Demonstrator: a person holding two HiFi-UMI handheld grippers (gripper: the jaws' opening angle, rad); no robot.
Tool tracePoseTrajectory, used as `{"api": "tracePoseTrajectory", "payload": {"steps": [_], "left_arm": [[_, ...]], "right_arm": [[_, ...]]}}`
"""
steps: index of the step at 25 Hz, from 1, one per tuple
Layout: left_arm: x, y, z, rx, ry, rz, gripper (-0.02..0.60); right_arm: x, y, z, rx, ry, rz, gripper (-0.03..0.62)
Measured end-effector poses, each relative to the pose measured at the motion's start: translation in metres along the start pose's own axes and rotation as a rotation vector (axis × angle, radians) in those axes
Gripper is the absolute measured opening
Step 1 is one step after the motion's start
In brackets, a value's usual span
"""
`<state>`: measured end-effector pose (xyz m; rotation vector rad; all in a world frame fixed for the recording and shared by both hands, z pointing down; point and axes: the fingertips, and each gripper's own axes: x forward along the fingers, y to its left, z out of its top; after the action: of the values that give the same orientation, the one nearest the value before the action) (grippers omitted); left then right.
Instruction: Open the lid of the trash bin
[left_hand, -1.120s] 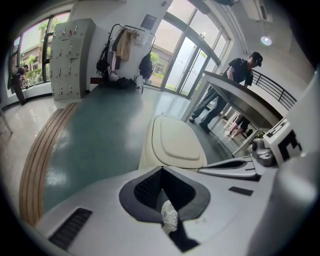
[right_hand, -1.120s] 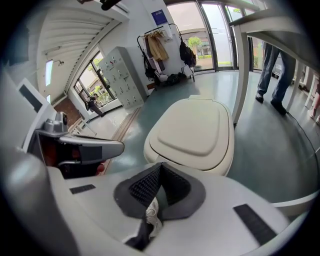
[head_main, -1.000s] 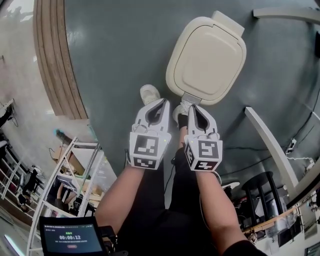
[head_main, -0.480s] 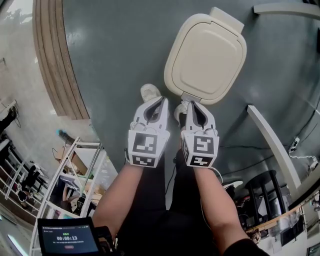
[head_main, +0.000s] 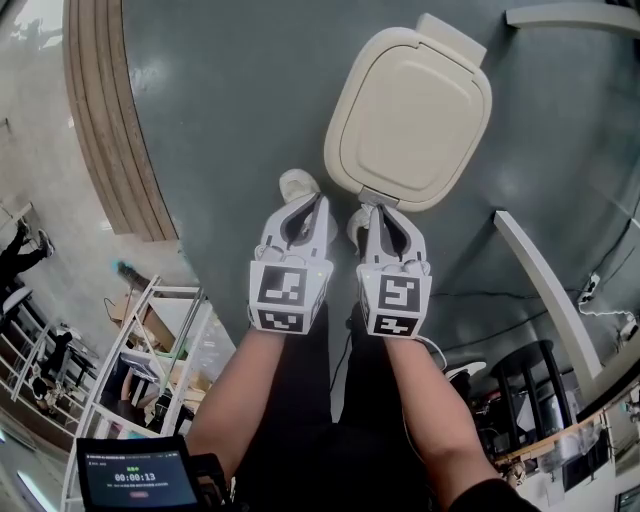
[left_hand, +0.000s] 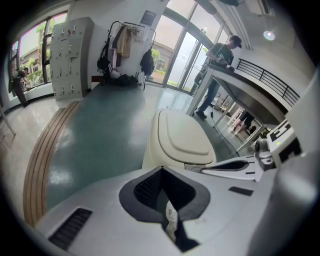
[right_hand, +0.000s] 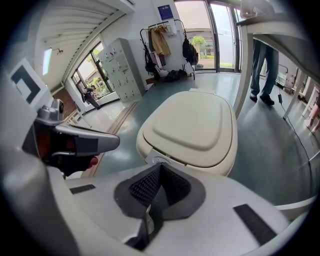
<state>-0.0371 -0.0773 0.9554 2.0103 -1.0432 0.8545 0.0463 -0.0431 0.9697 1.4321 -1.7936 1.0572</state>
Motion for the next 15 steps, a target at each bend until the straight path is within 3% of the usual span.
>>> {"api": "tracePoseTrajectory", "payload": {"steps": [15], "left_arm": [[0.0000, 0.0020, 0.0016, -0.027, 0.016, -0.010, -0.002]], "right_arm": [[-0.0009, 0.0043, 0.0054, -0.039, 0.003, -0.009, -0.002]]}}
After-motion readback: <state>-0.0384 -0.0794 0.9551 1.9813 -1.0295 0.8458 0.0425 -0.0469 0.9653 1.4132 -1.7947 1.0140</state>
